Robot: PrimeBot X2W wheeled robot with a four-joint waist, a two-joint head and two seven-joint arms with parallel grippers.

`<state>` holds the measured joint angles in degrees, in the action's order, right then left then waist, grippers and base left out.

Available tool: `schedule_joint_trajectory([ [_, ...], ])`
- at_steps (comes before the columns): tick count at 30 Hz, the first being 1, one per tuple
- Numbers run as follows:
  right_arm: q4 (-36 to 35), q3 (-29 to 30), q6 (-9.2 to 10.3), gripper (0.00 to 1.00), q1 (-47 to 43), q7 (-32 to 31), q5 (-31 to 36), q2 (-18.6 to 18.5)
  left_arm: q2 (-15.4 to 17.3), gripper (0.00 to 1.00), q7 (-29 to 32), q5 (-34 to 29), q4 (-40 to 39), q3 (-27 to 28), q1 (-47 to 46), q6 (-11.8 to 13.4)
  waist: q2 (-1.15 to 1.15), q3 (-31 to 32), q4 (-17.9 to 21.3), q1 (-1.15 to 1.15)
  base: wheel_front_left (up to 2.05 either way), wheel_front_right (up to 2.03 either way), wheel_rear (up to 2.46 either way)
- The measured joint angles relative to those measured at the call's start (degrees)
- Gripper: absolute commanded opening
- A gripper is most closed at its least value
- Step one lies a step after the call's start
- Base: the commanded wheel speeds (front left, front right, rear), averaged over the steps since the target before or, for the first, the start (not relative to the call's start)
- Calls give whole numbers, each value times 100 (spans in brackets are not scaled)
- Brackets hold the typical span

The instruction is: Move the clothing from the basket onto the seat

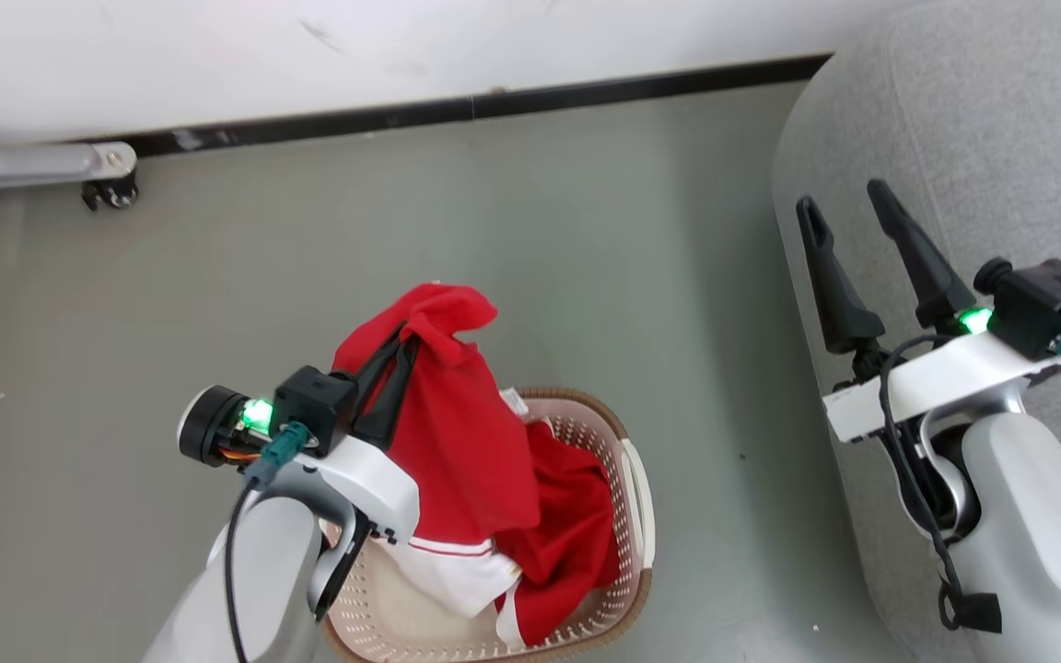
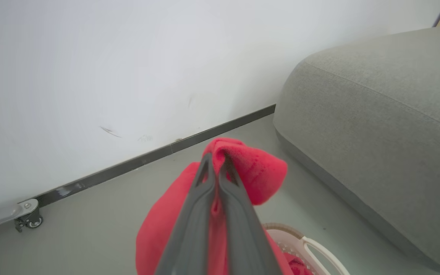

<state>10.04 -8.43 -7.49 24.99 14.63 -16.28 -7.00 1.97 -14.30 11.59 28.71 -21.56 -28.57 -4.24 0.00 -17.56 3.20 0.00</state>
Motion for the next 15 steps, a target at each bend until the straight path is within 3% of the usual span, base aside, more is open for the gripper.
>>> schedule_joint_trajectory([
  [15,63,-413,0,100,-437,0,-193,-132,0,0,0,226,-580,19,231,-97,0,631,-142,0,0,0,0],
])
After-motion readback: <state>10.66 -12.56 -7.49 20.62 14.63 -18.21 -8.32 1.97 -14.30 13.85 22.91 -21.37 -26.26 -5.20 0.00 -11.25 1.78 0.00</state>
